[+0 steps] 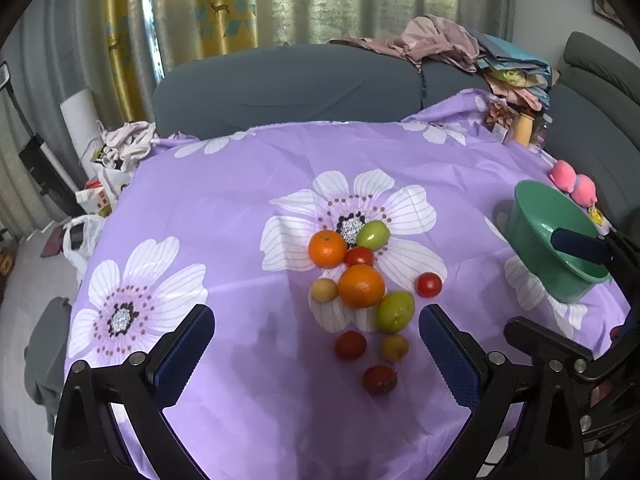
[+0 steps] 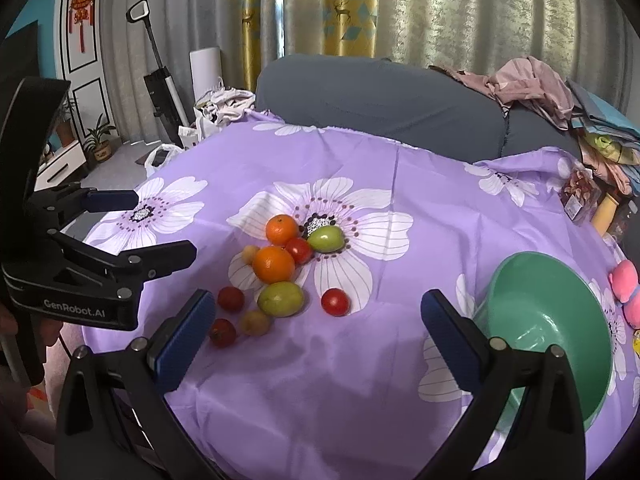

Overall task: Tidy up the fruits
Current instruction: 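Move both tools from the green bowl toward the fruit cluster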

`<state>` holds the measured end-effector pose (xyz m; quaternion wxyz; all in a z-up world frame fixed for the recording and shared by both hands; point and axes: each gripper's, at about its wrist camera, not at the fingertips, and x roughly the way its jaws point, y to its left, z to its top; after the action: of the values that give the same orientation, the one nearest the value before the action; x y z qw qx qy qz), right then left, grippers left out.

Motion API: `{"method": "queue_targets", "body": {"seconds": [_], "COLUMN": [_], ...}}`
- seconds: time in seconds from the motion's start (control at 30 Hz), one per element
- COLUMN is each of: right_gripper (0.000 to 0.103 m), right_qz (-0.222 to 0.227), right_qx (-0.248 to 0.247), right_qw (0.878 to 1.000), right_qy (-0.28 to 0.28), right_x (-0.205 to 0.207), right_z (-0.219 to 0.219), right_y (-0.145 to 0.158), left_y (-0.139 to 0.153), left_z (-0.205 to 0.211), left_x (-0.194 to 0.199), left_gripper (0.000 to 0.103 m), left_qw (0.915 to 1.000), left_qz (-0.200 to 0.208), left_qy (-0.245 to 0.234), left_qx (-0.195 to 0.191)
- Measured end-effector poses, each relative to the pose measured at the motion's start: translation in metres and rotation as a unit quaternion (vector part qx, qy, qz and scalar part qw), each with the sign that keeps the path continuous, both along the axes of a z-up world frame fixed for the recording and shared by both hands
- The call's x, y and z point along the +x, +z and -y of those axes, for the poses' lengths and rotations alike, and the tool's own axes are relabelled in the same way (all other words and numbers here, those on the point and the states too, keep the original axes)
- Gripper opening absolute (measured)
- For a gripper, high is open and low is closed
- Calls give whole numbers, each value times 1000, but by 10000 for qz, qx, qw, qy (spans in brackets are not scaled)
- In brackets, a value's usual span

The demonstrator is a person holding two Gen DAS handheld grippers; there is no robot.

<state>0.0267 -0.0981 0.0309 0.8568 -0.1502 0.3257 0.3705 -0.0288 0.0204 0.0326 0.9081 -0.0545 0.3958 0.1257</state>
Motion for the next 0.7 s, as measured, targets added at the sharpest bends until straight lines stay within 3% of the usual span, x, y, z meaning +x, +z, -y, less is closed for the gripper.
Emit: {"method": "queue_targets", "body": {"seconds": [0.4, 0.7], "right_gripper": [103, 103], "right_qz": [-162, -510], "right_qx": [-126, -221], "right_qw": [9998, 9984], "right_qy": [43, 113], "right_x": [-3, 0], "right_z": [-11, -14], "right_y": [-9, -26], "left_y": [-7, -28], "left_z": [-5, -26], "left_x": [0, 1], "left_gripper": [101, 101], "left_qw": [9998, 9913], "left_qz": [-62, -168], "left_qy": [-74, -298], "left_qx": [-177, -1273]}}
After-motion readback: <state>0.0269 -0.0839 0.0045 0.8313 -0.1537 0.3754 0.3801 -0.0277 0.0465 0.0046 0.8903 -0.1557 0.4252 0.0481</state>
